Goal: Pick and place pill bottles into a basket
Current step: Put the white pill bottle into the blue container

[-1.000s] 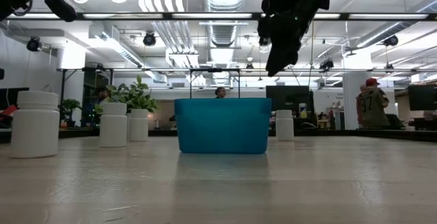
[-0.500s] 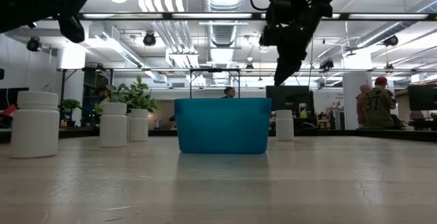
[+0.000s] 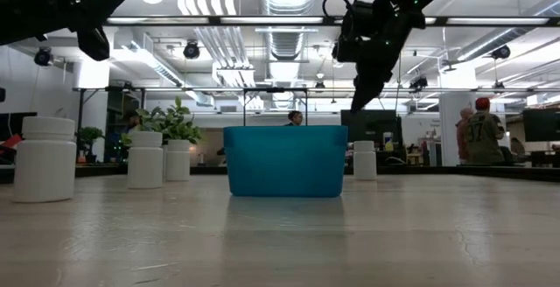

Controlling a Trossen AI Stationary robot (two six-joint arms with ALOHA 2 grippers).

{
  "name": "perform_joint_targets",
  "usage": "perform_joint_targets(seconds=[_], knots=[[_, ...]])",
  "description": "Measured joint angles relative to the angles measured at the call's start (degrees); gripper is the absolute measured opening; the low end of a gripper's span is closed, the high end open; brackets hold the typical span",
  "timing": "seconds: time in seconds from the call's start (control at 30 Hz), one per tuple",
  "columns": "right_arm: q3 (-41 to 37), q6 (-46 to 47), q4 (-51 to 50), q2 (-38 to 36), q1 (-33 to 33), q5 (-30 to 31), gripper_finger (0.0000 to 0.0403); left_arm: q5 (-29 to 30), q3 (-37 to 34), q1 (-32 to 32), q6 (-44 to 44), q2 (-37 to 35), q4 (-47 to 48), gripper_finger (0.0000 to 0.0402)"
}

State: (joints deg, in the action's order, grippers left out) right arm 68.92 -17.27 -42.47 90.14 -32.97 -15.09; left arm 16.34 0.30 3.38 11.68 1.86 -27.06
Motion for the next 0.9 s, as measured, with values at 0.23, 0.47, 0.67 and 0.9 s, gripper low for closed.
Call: perform_joint_targets(seconds=[0.23, 0.47, 0.67, 0.9], knots=[[-0.74, -0.52, -0.17, 3.66, 0.07, -1.61, 0.0203, -0.08, -0.02, 0.0, 0.02, -0.02, -0.2, 0.0], [-0.85, -1.25, -0.18, 5.62, 0.07, -1.92, 0.0203, -0.07, -0.02, 0.0, 0.07, -0.02, -0.31, 0.0], [-1.27, -2.64, -0.2, 6.51, 0.07, -1.5, 0.0203, 0.0, -0.02, 0.0, 0.11, -0.01, -0.33, 0.0], [-1.44, -2.58, 0.34, 8.05, 0.04, -1.05, 0.0203, 0.01, -0.04, 0.0, 0.2, -0.01, -0.34, 0.0]])
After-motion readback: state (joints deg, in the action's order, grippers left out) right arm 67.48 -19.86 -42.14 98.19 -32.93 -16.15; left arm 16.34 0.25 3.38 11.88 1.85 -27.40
